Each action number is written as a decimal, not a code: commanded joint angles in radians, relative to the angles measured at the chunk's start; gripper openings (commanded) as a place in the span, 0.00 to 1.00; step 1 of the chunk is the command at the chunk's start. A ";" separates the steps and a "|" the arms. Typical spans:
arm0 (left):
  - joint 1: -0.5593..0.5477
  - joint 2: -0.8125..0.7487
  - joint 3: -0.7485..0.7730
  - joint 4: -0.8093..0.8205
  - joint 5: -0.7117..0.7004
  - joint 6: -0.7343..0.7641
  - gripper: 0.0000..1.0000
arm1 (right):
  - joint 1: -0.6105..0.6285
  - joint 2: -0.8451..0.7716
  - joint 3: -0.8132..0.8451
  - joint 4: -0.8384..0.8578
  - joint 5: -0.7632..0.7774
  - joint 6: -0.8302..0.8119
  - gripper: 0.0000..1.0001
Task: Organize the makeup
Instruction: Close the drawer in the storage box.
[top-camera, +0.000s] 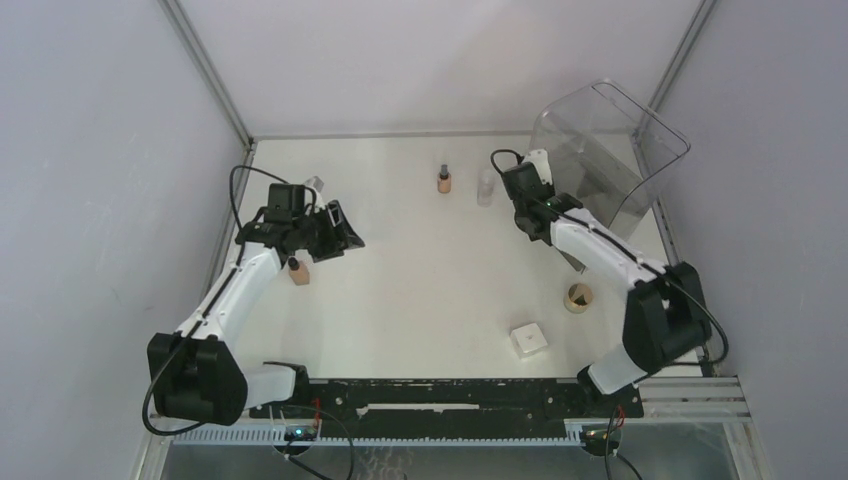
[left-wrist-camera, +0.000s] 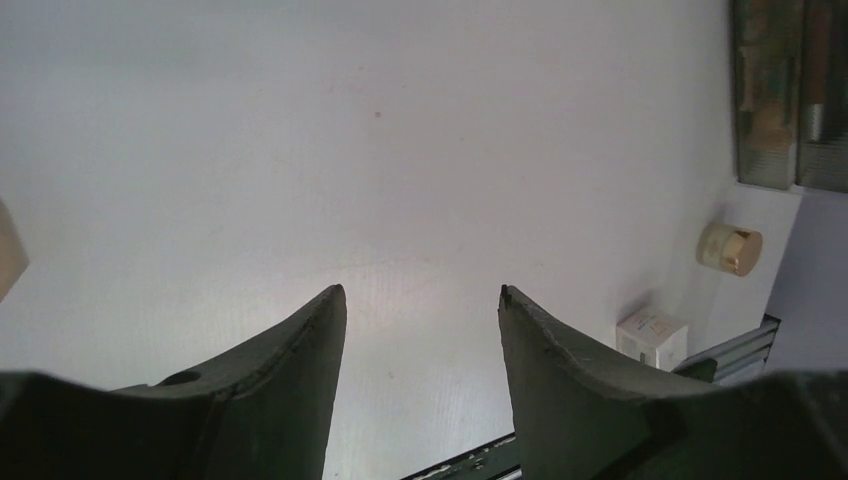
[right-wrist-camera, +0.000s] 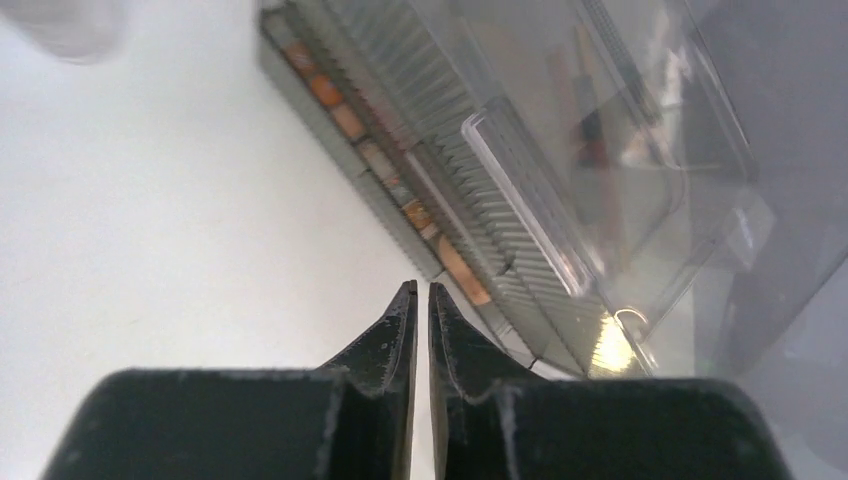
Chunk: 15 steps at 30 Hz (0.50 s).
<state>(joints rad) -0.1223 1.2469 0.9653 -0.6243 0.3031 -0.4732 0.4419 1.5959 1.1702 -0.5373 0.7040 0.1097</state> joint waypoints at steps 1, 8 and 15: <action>-0.062 -0.059 0.009 0.125 0.120 -0.021 0.63 | 0.039 -0.201 0.058 -0.022 -0.144 -0.032 0.16; -0.252 0.027 0.120 0.324 0.156 -0.142 0.65 | -0.013 -0.343 0.203 -0.144 -0.179 0.021 0.27; -0.459 0.361 0.450 0.371 0.248 -0.191 0.63 | -0.077 -0.375 0.381 -0.359 -0.215 0.035 0.34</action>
<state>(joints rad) -0.5106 1.4929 1.2270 -0.3592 0.4641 -0.5991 0.3836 1.2346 1.4708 -0.7448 0.5144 0.1219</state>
